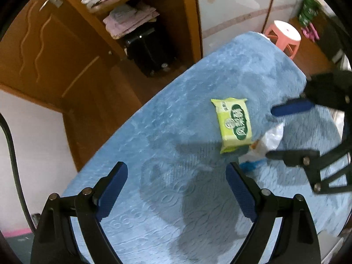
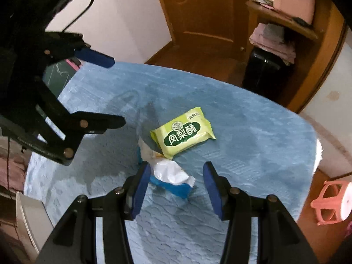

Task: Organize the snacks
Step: 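Move both open tools toward the last two snacks on the table, then grasp the yellow-green pastry pack with the left tool while the right tool grasps the blue-and-white snack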

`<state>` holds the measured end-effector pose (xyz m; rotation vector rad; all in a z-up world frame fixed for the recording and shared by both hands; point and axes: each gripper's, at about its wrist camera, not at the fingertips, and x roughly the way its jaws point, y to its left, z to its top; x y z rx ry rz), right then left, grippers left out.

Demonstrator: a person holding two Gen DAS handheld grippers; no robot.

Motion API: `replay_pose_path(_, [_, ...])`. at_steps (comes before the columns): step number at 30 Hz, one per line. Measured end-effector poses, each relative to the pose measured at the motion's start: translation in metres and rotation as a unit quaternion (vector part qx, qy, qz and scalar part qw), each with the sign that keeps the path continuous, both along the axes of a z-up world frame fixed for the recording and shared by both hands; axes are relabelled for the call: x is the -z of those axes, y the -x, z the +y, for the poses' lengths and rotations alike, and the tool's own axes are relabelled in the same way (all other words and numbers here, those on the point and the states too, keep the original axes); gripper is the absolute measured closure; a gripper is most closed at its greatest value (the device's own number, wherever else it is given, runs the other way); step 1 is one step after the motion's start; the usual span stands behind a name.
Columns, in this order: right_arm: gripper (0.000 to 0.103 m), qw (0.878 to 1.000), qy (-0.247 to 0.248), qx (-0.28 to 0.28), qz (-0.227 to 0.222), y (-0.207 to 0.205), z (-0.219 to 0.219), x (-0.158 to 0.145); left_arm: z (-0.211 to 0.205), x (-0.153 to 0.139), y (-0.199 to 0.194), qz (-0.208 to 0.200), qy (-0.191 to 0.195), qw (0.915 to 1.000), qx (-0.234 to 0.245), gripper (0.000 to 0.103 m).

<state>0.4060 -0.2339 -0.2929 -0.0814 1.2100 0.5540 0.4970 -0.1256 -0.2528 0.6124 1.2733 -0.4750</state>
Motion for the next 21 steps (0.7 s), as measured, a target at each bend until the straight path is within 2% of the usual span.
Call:
replay_pose_path(2, [0.053, 1.0, -0.011, -0.016, 0.008, 0.003, 0.004, 0.003, 0.002, 0.003, -0.006, 0.006, 0.011, 0.9998, -0.013, 0.013])
replay_pose_path(5, [0.074, 0.999, 0.014, -0.043, 0.012, 0.013, 0.013, 0.013, 0.0, 0.011, -0.011, 0.012, 0.019, 0.9994, -0.028, 0.013])
replay_pose_path(9, [0.085, 1.0, -0.011, -0.019, 0.004, 0.026, 0.0, 0.004, -0.012, 0.018, -0.011, 0.016, 0.029, 0.999, -0.031, 0.013])
replay_pose_path(16, [0.086, 0.998, -0.04, 0.047, 0.006, 0.046, -0.041, -0.003, -0.05, 0.039, -0.008, 0.043, 0.041, 0.9977, -0.034, 0.013])
replay_pose_path(19, [0.087, 0.997, -0.039, 0.062, 0.012, 0.058, -0.047, -0.001, -0.064, 0.055, -0.007, 0.04, 0.016, 0.9981, -0.045, 0.014])
replay_pose_path(20, [0.087, 0.997, -0.04, 0.068, 0.013, 0.063, -0.05, -0.001, -0.067, 0.06, -0.006, 0.037, 0.007, 0.998, -0.05, 0.019])
replay_pose_path(21, [0.088, 0.997, -0.04, 0.072, 0.013, 0.065, -0.051, 0.0, -0.068, 0.06, -0.006, 0.039, 0.021, 0.9974, -0.056, 0.038])
